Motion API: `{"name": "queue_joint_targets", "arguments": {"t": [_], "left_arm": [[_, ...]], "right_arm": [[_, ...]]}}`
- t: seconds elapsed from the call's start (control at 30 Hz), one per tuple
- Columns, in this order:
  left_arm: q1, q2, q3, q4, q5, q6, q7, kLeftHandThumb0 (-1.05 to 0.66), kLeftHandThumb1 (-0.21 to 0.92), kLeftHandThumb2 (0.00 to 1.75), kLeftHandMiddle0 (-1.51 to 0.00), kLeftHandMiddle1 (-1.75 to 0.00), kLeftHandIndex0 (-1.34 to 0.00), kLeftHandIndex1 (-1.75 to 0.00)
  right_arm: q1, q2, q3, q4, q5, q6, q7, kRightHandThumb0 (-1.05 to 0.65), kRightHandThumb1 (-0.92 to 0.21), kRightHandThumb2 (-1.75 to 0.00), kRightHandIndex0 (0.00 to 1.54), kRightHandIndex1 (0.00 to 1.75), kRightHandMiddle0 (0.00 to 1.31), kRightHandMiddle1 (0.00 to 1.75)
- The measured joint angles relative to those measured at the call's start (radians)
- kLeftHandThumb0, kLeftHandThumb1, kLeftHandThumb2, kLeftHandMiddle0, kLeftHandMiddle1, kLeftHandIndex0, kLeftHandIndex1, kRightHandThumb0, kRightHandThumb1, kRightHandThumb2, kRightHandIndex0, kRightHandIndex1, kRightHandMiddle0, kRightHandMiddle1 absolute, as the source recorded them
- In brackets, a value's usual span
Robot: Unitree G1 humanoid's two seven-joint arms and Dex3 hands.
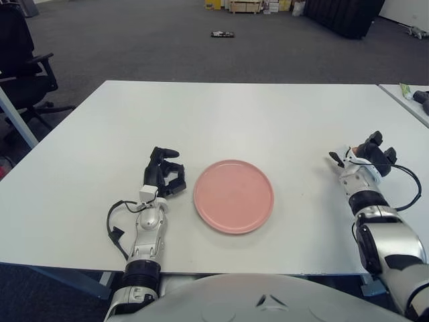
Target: Put the apple into the plate.
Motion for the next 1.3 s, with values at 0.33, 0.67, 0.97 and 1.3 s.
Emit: {"name": "queue_joint_targets", "arguments": {"t": [0.33,0.67,0.97,1.3], "left_arm": [[0.000,0.001,0.002,0.000,-0.006,0.000,-0.002,0.00,0.42,1.13,-0.58,-1.52,-0.40,-1.75],[0.008,0.003,0.006,-0.011,-0.019,0.004,-0.017,0.00,0.42,1.12,-0.59,-1.50,-0.42,-1.75],[0.015,0.009,0.014,-0.023,-0.039,0.015,-0.038,0.00,0.42,1.13,-0.56,-1.51,-0.44,-1.75],[0.029,0.024,0.023,-0.037,-0.046,0.021,-0.056,0.00,0.43,1.10,-0.59,-1.46,-0.42,-1.75]], "right_arm": [[-0.070,-0.039,0.054,0.098,0.002,0.017,0.133,-0.91,-0.73,-0.40,0.00,0.00,0.00,0.00],[-0.086,-0.044,0.091,0.111,0.002,0.057,0.164,-0.90,-0.74,-0.41,0.00,0.00,0.03,0.03],[-0.086,-0.042,0.106,0.111,0.002,0.072,0.164,-0.90,-0.74,-0.42,0.00,0.00,0.00,0.20],[-0.077,-0.035,0.111,0.096,0.003,0.083,0.163,-0.86,-0.68,-0.48,0.00,0.00,0.00,0.25]]}}
